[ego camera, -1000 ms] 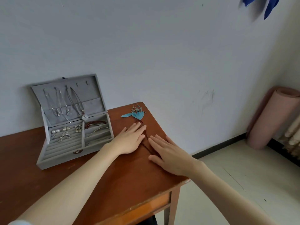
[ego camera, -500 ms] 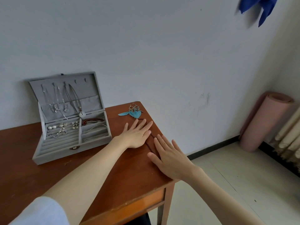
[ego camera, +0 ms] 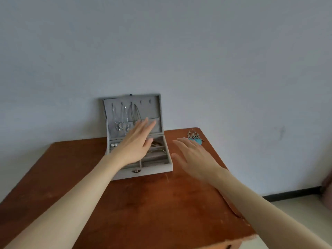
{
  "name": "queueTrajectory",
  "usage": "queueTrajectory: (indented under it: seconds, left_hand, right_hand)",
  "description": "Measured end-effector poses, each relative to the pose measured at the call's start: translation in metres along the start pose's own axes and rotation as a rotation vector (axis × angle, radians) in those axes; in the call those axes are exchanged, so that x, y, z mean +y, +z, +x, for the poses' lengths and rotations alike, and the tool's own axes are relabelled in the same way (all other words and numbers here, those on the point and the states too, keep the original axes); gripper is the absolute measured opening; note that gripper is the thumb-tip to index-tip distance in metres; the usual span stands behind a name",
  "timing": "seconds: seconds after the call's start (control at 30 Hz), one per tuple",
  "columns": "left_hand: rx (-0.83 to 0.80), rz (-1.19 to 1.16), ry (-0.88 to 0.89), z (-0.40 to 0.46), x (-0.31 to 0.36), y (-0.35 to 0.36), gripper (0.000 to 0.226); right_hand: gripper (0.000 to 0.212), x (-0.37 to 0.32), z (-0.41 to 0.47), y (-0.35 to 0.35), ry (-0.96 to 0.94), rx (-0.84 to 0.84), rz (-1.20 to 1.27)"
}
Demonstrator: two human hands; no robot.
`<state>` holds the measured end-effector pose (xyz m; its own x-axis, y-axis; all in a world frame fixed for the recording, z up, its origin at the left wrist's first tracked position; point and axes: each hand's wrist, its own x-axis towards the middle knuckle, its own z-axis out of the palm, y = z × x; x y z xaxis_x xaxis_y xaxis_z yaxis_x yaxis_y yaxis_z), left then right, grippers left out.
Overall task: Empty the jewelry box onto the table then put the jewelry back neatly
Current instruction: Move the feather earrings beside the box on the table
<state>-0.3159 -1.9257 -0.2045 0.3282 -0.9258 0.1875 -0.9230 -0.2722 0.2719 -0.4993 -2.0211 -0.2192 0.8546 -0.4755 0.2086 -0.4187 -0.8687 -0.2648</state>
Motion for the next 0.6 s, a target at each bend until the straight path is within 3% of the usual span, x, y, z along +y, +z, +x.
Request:
queueTrajectory:
  seconds: [0.13, 0.3, 0.43, 0.53, 0.6]
  left_hand:
    - [0.126, -0.164, -0.154, -0.002, -0.045, -0.020, 0.066]
    - [0.327, -0.459, -0.432, 0.009, -0.081, -0.037, 0.064]
    - [0.359, -0.611, -0.485, 0.024, -0.100, -0.044, 0.062]
    - [0.385, -0.785, -0.510, 0.034, -0.101, -0.047, 0.062]
    - [0.386, -0.848, -0.509, 0.037, -0.098, -0.048, 0.064]
  right_hand:
    - [0.053, -0.016, 0.059, 0.005, 0.000, 0.006, 0.120]
    - [0.055, -0.014, 0.129, 0.007, 0.194, 0.097, 0.372]
    - [0.057, -0.012, 0.166, 0.009, 0.299, 0.230, 0.525]
    - [0.042, -0.013, 0.179, 0.009, 0.298, 0.273, 0.667]
    - [0.050, -0.016, 0.179, 0.006, 0.292, 0.285, 0.775]
